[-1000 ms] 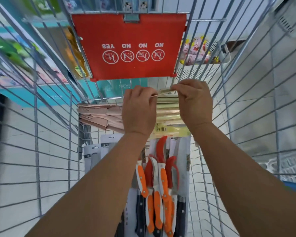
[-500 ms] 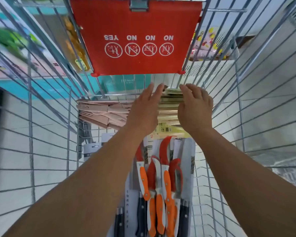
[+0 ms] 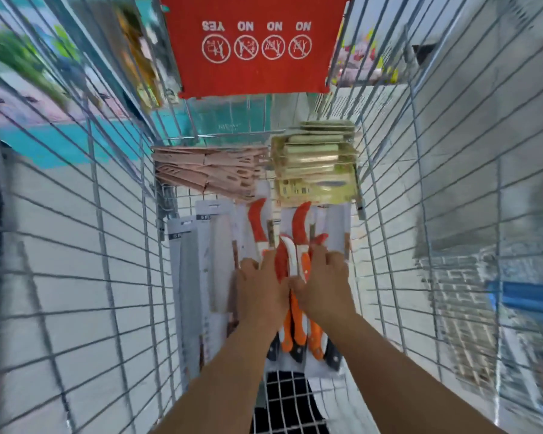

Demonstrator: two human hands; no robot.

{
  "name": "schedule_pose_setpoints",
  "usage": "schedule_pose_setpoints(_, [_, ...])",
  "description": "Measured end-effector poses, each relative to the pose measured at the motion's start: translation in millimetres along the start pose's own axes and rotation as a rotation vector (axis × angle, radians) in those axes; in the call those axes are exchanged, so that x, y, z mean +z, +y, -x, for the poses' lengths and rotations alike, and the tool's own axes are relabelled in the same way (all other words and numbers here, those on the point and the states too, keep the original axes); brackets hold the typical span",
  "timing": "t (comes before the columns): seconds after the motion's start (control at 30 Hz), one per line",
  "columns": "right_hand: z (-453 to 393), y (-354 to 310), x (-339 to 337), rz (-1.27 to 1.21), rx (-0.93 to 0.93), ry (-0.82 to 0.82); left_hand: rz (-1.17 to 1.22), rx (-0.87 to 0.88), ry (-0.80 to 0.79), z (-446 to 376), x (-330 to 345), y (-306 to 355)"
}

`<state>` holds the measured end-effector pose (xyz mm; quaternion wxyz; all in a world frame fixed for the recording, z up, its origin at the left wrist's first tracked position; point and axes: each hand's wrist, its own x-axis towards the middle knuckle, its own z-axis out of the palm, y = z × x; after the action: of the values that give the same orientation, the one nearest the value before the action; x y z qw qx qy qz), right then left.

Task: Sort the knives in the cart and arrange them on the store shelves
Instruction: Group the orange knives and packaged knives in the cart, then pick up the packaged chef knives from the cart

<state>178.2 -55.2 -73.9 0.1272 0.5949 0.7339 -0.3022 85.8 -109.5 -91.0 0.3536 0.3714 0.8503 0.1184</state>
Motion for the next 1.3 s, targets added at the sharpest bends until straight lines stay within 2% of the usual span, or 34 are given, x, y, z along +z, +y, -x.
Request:
schedule_pose_setpoints(0.23, [29.5,8.1,13.8,-0.135,0.065,0.012,0.073,0.039,0.028,33.7,13.5,-11.6])
schedule_pose_setpoints(0.4, [45.4,27.5,7.4,0.05,0.23,-0.034,-0.032,0.066,-0.052,56.2,20.8,-0.9])
schedule_pose_setpoints(0.5, [51.4,36.4,1.9,0.19,0.245,-0.015,-0.02,0.053,-0.114,69.6,23.2,11.8])
schedule_pose_setpoints(0.57, [52.9,34.5,-2.4,0.21,0.139,0.059,0.025,0.079,-0.108,74.9,22.8,14.8])
schedule_pose_setpoints(0.63, [52.3,24.1,-3.7,0.158,-0.127,0.073,0.109,0.096,-0.075,75.9,20.4,12.2])
schedule_pose_setpoints(0.7, [48.0,12.5,-0.3,0.227,-0.395,-0.009,0.148,0.042,-0.029,73.6,19.8,2.9])
schedule_pose_setpoints(0.77, [42.7,7.8,6.0,0.32,-0.497,-0.089,0.108,-0.065,0.021,72.7,19.6,-9.7])
schedule_pose_setpoints(0.9, [38.4,19.8,17.5,0.416,-0.434,-0.072,-0.05,-0.091,0.011,73.7,22.2,-28.2])
schedule_pose_setpoints(1.03, [39.4,31.6,15.8,0.338,-0.347,0.032,-0.246,-0.133,-0.011,74.4,18.5,-41.4])
schedule_pose_setpoints(1.2, [49.0,24.7,7.5,0.371,-0.296,0.035,-0.093,-0.253,-0.088,69.1,17.5,-27.4])
schedule_pose_setpoints(1.3, [47.1,18.5,15.8,0.351,-0.412,0.018,0.046,-0.319,-0.011,63.6,18.1,-16.6])
